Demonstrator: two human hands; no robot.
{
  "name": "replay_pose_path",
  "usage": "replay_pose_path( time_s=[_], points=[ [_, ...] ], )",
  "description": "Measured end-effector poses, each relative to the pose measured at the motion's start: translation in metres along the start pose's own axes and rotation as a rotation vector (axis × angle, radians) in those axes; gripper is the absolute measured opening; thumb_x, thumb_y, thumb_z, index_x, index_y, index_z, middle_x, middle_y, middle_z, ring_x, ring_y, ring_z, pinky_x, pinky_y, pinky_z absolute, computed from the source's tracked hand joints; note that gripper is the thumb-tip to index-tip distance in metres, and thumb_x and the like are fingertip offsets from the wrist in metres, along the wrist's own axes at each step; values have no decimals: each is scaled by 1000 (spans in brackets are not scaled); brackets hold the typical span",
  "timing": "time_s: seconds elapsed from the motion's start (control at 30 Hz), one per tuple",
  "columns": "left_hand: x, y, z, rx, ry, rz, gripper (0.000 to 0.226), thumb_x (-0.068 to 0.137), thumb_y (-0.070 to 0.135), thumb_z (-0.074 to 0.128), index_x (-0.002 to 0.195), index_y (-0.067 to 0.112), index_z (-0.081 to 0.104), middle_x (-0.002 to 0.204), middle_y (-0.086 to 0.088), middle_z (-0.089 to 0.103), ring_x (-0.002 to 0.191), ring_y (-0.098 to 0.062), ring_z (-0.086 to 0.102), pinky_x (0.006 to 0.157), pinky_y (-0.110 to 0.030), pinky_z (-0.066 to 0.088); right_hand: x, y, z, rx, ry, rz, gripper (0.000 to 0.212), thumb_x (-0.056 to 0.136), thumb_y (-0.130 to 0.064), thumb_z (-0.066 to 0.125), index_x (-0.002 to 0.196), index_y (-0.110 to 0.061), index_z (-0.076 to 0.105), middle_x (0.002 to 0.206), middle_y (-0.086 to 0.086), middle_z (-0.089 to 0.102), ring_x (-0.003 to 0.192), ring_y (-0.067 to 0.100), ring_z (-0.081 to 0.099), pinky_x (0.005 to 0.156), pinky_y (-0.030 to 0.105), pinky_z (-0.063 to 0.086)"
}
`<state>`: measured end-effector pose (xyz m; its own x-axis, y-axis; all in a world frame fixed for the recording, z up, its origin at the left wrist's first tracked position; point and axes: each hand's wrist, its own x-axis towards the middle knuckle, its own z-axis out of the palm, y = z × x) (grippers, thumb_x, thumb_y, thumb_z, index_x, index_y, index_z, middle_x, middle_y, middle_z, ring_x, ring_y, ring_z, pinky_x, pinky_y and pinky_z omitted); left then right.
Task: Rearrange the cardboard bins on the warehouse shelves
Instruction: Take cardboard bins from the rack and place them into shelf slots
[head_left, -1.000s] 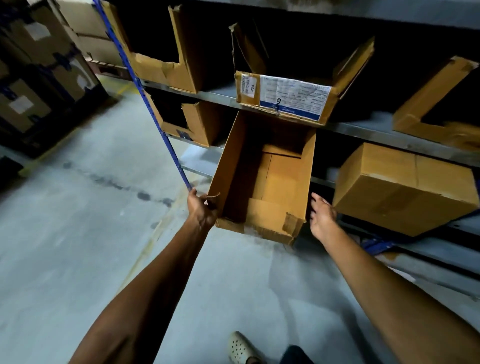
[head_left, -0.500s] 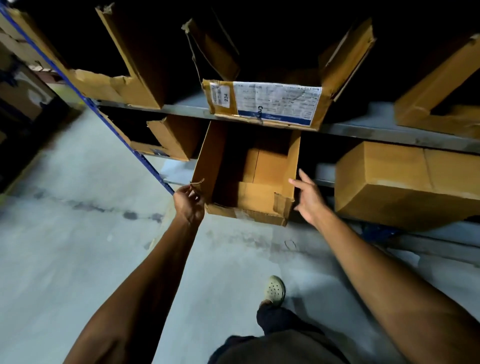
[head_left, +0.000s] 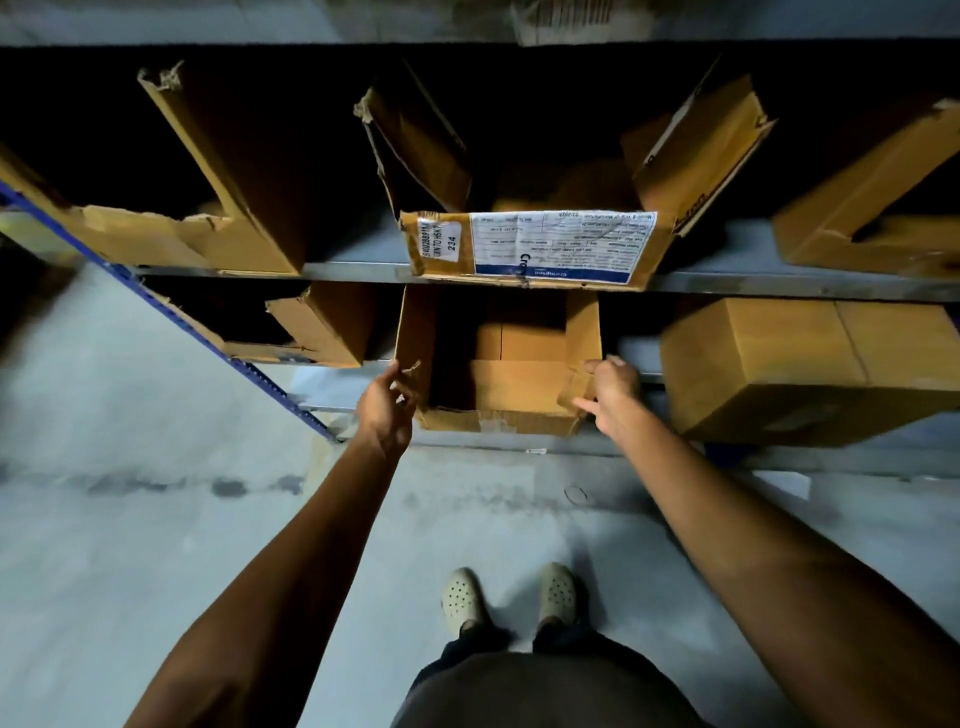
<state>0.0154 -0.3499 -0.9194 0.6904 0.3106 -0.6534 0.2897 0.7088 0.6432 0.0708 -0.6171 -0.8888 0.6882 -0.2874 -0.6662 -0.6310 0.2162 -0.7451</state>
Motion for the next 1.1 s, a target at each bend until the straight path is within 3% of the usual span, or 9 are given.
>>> replay_pose_path(
  time_s=[0.1,0.2,0.3,0.4,0.5,0.67,0.83,1.03,1.1],
  points=[
    [5,11,7,58,72,-9,28,89,25,70,109,7,64,85,-10,69,68,-14,65,72,-27,52,-5,12,5,-103,188,-29,6,89,-15,60,91,-13,65,107,16,69,85,32,64,82,55,56],
    [14,18,5,-13,99,-86,22,82,24,78,90,10,64,86,-13,72,91,-21,71,84,-32,55,-14,9,13,-29,153,22,21,94,-24,62,111,-12,62,107,12,60,95,35,64,77,44,59],
    [24,26,5,-16,66,-91,28,81,29,78,98,12,63,100,-11,68,73,-17,66,51,-21,55,-15,-4,21,135,141,-3,23,97,-15,57,118,-7,60,113,14,59,106,35,61,83,40,57],
    [29,33,8,15,-6,-109,35,88,32,70,114,9,63,91,-9,67,57,-10,62,47,-16,50,-17,-12,26,185,158,22,15,96,-5,54,108,-7,61,116,14,60,109,36,60,83,39,57],
    [27,39,15,36,-74,-126,22,95,27,61,99,6,64,71,-5,69,49,-6,59,44,-13,47,-15,-20,28,198,180,42,9,95,-2,54,100,-9,58,115,16,60,109,36,60,81,40,58],
    [35,43,30,113,-35,-100,18,93,23,65,101,7,65,78,-9,66,47,-10,59,42,-18,47,-6,-29,28,212,152,24,18,92,-3,57,109,-6,63,109,10,56,111,33,58,83,37,58],
    [43,46,46,132,28,-55,28,89,19,69,112,4,63,76,-9,70,53,-14,61,50,-23,51,8,-34,29,151,47,-31,36,91,3,58,126,-1,54,128,16,59,114,35,58,93,39,53],
    [61,52,53,173,25,-28,24,88,21,71,104,5,65,92,-12,69,56,-15,66,52,-25,55,14,-42,38,53,18,-105,34,95,-1,56,128,2,52,125,17,58,119,34,55,96,38,50],
    [68,52,56,195,12,-22,21,89,21,70,100,5,66,96,-13,70,68,-19,69,68,-30,60,18,-43,43,43,29,-115,33,95,-3,56,127,3,53,125,17,59,112,32,58,93,35,51]
  ],
)
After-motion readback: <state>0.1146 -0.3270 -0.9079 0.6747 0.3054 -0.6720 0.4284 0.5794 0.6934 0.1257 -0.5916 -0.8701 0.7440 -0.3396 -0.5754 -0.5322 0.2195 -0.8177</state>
